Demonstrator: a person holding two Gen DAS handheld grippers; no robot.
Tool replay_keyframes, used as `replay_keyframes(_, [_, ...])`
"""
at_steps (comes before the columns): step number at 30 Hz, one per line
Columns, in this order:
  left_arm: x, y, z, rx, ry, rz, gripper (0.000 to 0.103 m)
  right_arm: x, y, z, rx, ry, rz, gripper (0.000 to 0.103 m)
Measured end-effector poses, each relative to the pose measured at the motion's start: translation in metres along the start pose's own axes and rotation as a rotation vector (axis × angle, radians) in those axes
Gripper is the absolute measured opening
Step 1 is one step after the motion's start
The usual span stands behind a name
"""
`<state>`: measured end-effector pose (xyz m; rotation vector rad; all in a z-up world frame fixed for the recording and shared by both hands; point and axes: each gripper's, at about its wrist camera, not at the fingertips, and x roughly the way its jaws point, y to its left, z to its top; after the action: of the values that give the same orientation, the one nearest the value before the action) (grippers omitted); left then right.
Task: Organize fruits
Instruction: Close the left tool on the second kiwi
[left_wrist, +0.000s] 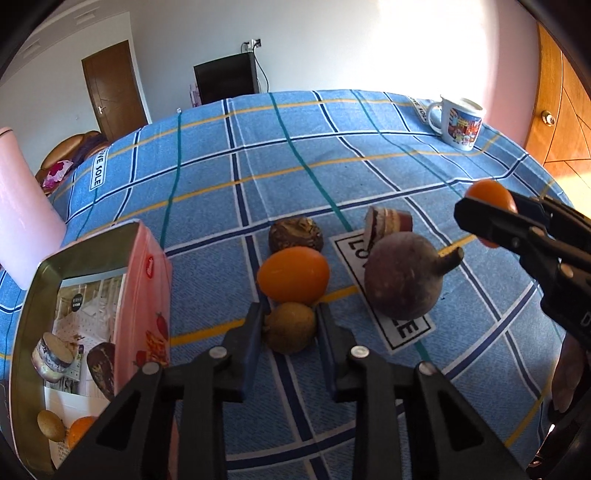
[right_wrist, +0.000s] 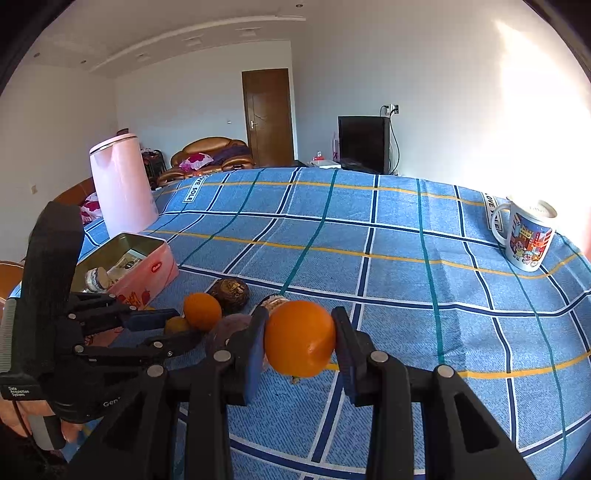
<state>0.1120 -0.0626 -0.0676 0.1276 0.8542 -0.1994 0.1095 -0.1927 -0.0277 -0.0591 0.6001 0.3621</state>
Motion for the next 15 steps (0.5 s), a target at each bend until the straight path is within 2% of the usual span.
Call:
replay_keyframes(5, [-0.011,0.008,-0.001,-0.035,-0.057,-0.019,0.03,-0.004,0.0,0.0,-0.001,-0.019,0.007,0.037])
replay_keyframes(15, [-0.035,0.006,-0.003,-0.021,-0.187,0.022,0.03,-0.011,0.003,-0.001,-0.015,-0.063,0.041,0.037])
